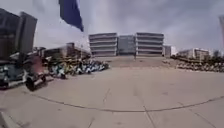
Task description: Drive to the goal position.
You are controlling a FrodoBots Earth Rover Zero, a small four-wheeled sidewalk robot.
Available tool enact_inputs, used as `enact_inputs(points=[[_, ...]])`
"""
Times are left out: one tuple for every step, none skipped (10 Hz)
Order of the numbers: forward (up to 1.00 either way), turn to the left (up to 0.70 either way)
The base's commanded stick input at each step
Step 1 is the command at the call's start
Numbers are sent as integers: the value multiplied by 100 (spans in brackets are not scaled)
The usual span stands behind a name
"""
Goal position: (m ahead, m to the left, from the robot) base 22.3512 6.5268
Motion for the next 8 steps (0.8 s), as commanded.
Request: enact_inputs(points=[[100, 40], [100, 27], [100, 10], [100, 0], [100, 0], [100, 0], [100, 0], [100, 0]])
